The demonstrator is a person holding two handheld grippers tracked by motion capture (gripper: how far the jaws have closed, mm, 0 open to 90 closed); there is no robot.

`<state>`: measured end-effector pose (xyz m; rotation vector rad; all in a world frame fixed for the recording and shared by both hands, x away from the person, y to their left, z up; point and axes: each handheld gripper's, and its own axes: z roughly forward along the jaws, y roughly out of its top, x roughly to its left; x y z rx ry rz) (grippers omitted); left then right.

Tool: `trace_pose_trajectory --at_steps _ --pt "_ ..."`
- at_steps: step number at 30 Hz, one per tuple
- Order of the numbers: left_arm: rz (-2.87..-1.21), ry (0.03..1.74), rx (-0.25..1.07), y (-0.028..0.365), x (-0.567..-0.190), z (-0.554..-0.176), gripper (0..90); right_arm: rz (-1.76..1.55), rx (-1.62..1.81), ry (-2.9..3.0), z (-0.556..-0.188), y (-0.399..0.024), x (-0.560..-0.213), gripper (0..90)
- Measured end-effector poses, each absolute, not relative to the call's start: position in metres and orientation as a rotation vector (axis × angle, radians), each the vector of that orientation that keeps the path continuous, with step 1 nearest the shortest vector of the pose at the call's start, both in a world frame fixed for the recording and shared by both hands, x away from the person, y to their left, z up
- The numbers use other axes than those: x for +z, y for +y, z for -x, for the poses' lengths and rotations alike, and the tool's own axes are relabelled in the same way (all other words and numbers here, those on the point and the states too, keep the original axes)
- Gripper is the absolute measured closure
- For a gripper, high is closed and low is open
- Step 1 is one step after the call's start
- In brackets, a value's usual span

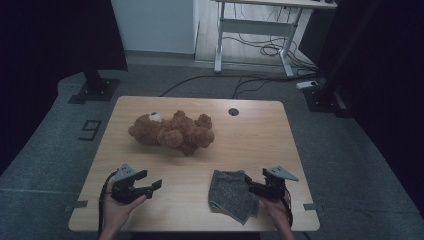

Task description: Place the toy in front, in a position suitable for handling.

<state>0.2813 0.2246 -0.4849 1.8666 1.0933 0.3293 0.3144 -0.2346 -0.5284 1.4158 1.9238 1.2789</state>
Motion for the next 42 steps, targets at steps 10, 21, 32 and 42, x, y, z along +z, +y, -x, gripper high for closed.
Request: trace_pose_trajectory --at_steps 10,21,32,42 --pt "-1.87 1.105 0.389 0.219 -0.477 -0.303 27.1 -1.306 1.313 1.964 -0.338 -0.202 -0.504 18.3" --pt "-1.914 1.106 0.441 0.207 -0.48 -0.329 27.9 -1.321 1.364 1.97 -0.355 -0.182 -0.489 20.4" --pt "-1.944 1.086 0.466 0.197 -0.483 -0.355 22.4 -1.333 1.385 2.013 -0.374 -0.171 -0.496 20.6" --pt "-1.952 1.051 0.434 0.187 -0.481 -0.37 21.9 -1.332 1.399 2.033 -0.383 -0.164 -0.491 21.2"
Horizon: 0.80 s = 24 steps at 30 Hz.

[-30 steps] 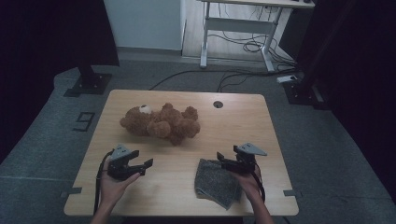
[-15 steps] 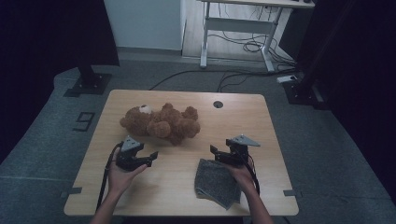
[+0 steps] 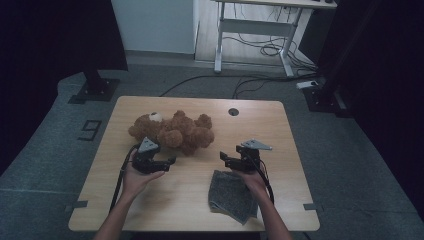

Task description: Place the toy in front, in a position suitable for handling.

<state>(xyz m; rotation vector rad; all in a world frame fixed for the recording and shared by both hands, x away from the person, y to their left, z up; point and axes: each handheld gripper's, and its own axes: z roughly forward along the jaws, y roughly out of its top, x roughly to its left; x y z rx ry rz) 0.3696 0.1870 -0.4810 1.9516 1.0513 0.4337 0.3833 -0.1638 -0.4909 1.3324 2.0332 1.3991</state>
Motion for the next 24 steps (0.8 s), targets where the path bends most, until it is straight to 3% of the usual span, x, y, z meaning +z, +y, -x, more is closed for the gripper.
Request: trace_pose_trajectory --at_steps 6,16,24 --pt "-1.955 1.07 0.507 0.185 -0.479 -0.379 21.5 -1.308 1.407 2.053 -0.39 -0.158 -0.487 21.0" --pt "-1.941 1.107 0.535 0.184 -0.485 -0.394 14.7 -1.309 1.397 2.099 -0.407 -0.14 -0.488 20.7" --pt "-1.927 1.11 0.547 0.177 -0.487 -0.407 14.8 -1.33 1.419 2.119 -0.428 -0.119 -0.495 20.4"
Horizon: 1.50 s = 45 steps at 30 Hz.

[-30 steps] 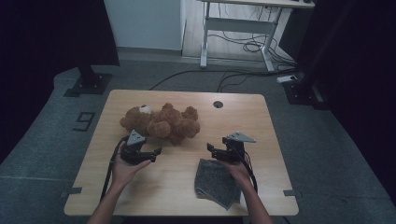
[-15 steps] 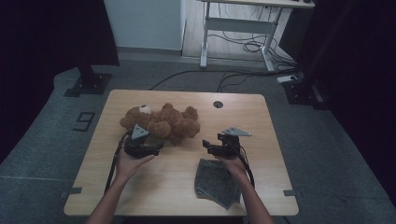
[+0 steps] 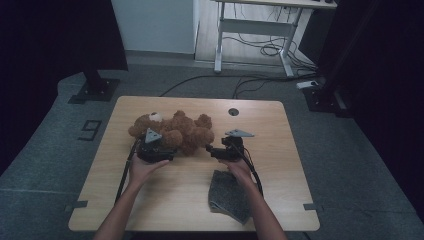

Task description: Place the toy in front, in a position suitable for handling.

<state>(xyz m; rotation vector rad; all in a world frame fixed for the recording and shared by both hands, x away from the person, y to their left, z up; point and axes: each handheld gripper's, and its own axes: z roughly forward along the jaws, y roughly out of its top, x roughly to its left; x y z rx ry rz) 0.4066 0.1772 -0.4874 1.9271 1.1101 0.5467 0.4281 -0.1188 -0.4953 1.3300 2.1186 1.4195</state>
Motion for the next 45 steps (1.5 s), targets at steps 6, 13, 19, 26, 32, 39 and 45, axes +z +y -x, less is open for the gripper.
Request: trace_pose_trajectory --at_steps 6,13,19,26,32,39,45 --pt "-1.941 1.101 0.57 0.17 -0.49 -0.412 13.2 -1.328 1.416 2.129 -0.437 -0.109 -0.497 18.9" --pt "-1.945 1.129 0.593 0.166 -0.494 -0.416 13.4 -1.355 1.38 2.142 -0.454 -0.095 -0.502 17.7" --pt "-1.928 1.157 0.615 0.171 -0.496 -0.418 28.7 -1.368 1.387 2.135 -0.46 -0.09 -0.506 20.8" --pt "-1.881 1.174 0.604 0.179 -0.498 -0.415 56.7 -1.363 1.388 2.138 -0.467 -0.083 -0.509 41.8" --pt "-1.815 1.151 0.49 0.192 -0.495 -0.414 70.4 -1.314 1.347 2.131 -0.468 -0.082 -0.506 61.9" --pt "-1.778 1.134 0.457 0.194 -0.485 -0.413 74.2 -1.316 1.37 2.069 -0.469 -0.083 -0.494 66.3" --pt "-1.763 1.093 0.444 0.191 -0.473 -0.41 75.5 -1.334 1.396 2.006 -0.468 -0.089 -0.492 66.9"
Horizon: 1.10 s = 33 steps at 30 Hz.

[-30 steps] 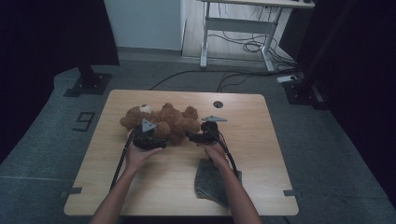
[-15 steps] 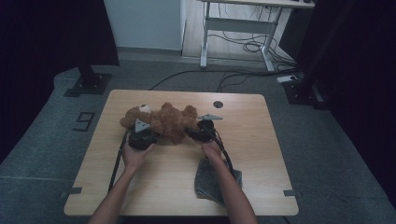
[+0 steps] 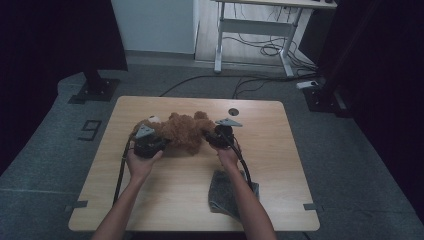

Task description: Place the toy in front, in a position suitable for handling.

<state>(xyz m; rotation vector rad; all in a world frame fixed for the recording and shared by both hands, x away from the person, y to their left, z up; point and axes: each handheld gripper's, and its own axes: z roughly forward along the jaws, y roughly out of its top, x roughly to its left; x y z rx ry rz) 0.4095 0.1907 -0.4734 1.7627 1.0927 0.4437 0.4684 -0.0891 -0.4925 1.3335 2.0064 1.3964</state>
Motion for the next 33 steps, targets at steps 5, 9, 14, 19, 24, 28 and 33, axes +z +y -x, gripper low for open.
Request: trace_pose_trajectory --at_steps 5,9,14,19,24,28,33 --pt "-1.748 1.016 0.444 0.179 -0.456 -0.399 75.9 -1.322 1.439 1.941 -0.462 -0.106 -0.48 67.5" --pt "-1.746 0.977 0.447 0.173 -0.448 -0.392 75.9 -1.282 1.462 1.923 -0.451 -0.121 -0.468 67.5" --pt "-1.753 0.925 0.434 0.16 -0.441 -0.381 75.8 -1.251 1.466 1.901 -0.439 -0.137 -0.46 67.5" --pt "-1.766 0.887 0.403 0.145 -0.441 -0.372 75.7 -1.25 1.476 1.865 -0.426 -0.155 -0.455 67.5" --pt "-1.777 0.856 0.373 0.134 -0.446 -0.366 75.5 -1.244 1.492 1.826 -0.413 -0.173 -0.454 67.5" --pt "-1.796 0.854 0.35 0.128 -0.455 -0.362 75.3 -1.244 1.472 1.828 -0.404 -0.181 -0.46 67.4" --pt "-1.819 0.864 0.321 0.121 -0.469 -0.36 75.0 -1.266 1.453 1.835 -0.4 -0.188 -0.474 67.3"
